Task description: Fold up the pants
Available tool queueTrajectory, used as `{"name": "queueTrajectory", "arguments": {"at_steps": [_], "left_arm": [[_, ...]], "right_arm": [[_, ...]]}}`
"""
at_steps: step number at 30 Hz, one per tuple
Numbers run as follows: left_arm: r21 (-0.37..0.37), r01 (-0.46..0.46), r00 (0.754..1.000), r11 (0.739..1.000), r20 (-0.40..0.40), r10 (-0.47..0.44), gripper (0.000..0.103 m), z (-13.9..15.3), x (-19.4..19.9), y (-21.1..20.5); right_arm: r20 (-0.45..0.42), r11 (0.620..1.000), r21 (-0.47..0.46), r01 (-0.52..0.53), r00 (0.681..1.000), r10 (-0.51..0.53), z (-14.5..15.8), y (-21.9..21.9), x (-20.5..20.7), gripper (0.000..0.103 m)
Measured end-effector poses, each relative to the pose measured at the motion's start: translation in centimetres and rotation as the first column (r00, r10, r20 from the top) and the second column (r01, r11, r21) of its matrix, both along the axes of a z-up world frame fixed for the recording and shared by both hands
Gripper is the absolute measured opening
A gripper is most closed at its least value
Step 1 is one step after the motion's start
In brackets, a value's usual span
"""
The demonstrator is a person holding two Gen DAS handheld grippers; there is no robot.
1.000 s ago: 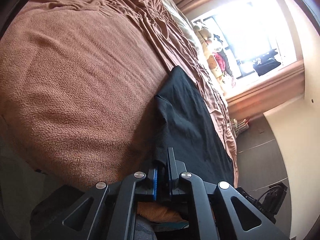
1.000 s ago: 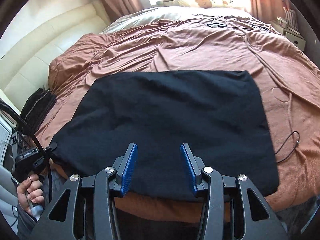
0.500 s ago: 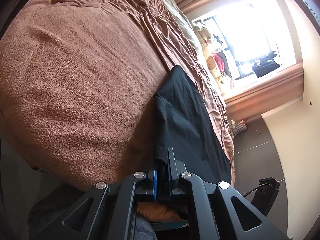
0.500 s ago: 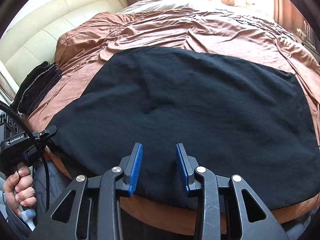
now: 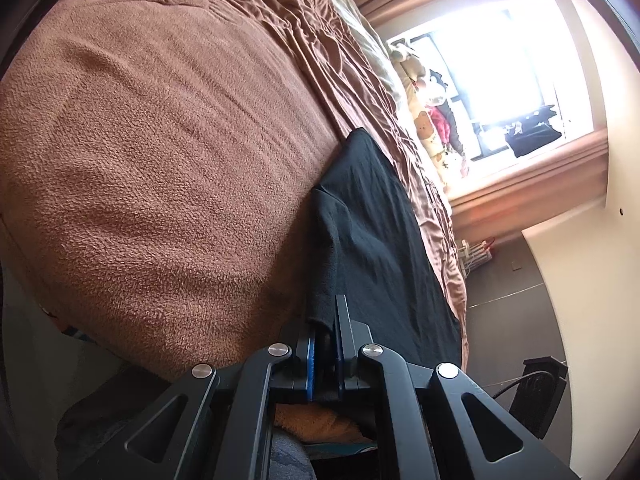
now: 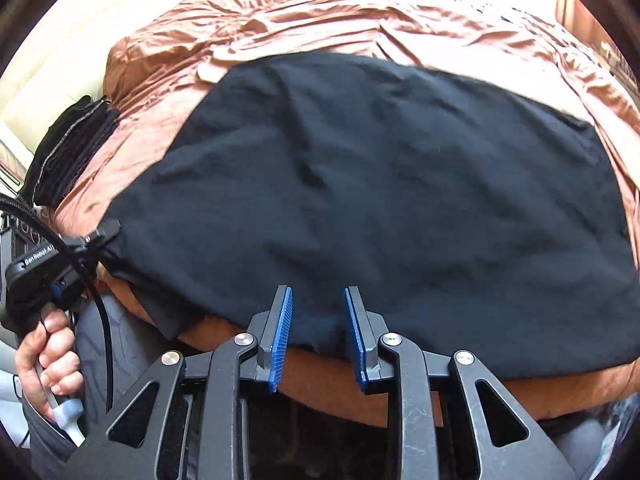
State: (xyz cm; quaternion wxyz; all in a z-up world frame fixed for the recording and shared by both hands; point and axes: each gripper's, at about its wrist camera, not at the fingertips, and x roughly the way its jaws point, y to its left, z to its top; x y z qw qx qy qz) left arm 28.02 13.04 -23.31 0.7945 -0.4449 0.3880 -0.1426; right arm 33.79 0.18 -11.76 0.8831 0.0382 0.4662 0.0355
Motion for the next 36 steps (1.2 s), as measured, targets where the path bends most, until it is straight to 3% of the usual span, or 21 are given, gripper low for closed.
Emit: {"name": "queueTrajectory", "arguments": {"at_steps": [36], "left_arm": [[-0.002, -0.03, 0.999, 1.0, -0.022, 0.03, 0.008, 0.1, -0.2, 0.1]], "right_arm": [[-0.018, 0.99, -0.085, 0.116, 0.993, -0.118, -2.0, -4.3, 18.8, 0.021]]}}
